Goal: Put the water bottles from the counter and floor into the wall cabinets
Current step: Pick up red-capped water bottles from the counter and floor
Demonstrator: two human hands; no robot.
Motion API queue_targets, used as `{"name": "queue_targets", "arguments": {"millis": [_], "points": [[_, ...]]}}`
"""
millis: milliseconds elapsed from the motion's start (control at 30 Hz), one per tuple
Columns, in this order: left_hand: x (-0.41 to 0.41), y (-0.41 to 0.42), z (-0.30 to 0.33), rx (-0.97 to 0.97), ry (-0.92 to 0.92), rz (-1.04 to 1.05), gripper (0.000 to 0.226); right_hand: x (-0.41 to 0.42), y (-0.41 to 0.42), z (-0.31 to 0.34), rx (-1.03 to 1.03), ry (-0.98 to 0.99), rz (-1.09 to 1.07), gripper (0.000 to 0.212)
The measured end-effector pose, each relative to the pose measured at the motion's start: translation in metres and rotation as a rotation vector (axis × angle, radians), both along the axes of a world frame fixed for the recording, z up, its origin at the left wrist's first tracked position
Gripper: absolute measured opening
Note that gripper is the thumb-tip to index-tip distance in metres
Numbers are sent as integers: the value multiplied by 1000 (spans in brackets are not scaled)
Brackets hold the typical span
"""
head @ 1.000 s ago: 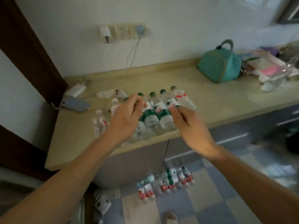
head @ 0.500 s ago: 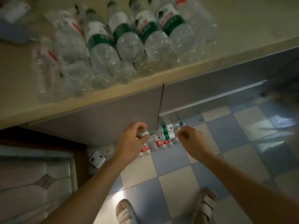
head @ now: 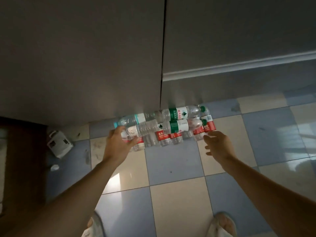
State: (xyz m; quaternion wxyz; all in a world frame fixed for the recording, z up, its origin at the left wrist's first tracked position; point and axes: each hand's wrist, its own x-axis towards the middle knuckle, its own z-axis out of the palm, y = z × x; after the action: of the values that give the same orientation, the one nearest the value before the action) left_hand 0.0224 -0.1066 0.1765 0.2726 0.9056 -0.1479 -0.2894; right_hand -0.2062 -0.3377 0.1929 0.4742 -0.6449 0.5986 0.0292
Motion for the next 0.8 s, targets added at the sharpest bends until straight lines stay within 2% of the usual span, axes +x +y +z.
{"name": "queue_targets", "arguments": {"millis": [67, 200, 400, 500, 633, 800], "points": [[-1, 2, -45, 26, -15, 49, 64, -2, -5, -46, 50, -41, -92, 23], [0, 9, -118, 24, -5, 158, 71, 4, -15, -118, 133, -149, -217, 33], [8, 7, -179, 28, -109, 340, 71, 21, -43, -173, 76, -231, -334, 40], [15, 9, -193, 71, -127, 397, 59, 30, -53, -187, 93, -226, -393, 41], [25, 18, -203, -10, -147, 452, 39, 35, -57, -201, 68, -201, -438, 31], [39, 20, -202, -161, 99, 715, 22, 36, -64, -206, 125, -229, -557, 26]]}}
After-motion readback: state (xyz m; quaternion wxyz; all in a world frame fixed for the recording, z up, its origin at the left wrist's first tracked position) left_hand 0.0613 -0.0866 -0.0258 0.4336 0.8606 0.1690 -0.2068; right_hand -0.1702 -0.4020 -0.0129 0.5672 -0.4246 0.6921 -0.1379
